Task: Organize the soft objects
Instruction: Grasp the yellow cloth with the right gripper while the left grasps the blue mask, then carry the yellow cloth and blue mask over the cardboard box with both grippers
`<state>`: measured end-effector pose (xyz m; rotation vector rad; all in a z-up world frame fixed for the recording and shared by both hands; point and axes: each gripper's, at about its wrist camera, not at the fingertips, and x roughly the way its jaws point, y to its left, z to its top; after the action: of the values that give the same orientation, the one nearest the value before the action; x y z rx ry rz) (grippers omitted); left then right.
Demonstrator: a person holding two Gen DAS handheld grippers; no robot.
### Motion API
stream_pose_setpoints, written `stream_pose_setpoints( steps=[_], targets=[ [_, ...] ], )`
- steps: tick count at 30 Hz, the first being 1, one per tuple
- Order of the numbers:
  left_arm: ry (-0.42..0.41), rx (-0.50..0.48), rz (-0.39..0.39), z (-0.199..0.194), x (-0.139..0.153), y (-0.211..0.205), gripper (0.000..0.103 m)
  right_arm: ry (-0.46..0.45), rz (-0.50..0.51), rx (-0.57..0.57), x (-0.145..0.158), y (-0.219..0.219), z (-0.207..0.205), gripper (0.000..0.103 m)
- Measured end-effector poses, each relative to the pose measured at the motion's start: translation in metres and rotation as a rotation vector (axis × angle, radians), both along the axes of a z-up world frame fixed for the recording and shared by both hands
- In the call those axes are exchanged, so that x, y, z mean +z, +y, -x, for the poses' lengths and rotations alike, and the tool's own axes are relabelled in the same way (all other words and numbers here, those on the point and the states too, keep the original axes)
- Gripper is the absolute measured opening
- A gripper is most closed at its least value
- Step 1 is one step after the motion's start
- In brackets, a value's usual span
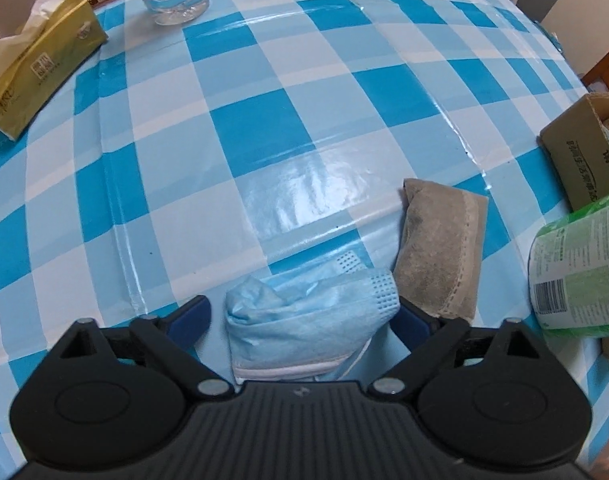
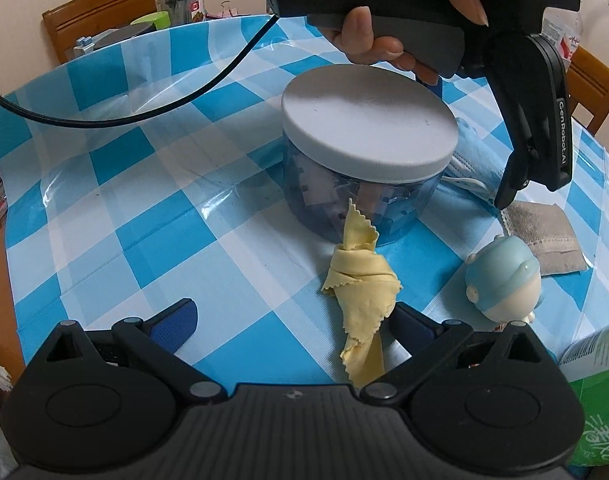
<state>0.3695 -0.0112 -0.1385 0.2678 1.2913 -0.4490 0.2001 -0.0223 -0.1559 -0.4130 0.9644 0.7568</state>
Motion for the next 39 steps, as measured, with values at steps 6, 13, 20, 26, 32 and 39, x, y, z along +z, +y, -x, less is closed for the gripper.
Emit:
stream_pose_setpoints(
  steps=[6, 13, 20, 26, 32, 39],
  targets=[
    [-0.011, 0.006, 0.017, 0.004, 0.005, 0.004, 0.078, -0.012, -0.006, 0.005, 0.000, -0.002, 0.002, 0.103],
    [-0.013, -0.007, 0.014, 0.006, 0.007, 0.003, 0.077, -0.040, 0.029, -0.013, 0.004, 0.002, -0.004, 0.099],
    [-0.014, -0.020, 0.023, 0.007, 0.008, 0.003, 0.076, -0.050, 0.022, -0.058, 0.011, -0.004, -0.020, 0.063],
    [-0.022, -0.022, 0.039, 0.008, 0.011, 0.005, 0.067, -0.033, 0.024, -0.092, 0.016, -0.007, -0.023, 0.037],
    [-0.029, -0.027, 0.047, 0.011, 0.018, 0.007, 0.055, -0.043, 0.016, -0.099, 0.022, -0.007, -0.022, 0.035],
    [-0.054, -0.046, 0.067, 0.019, 0.035, 0.010, 0.050, -0.052, 0.002, -0.109, 0.033, -0.009, -0.017, 0.035]
  ],
)
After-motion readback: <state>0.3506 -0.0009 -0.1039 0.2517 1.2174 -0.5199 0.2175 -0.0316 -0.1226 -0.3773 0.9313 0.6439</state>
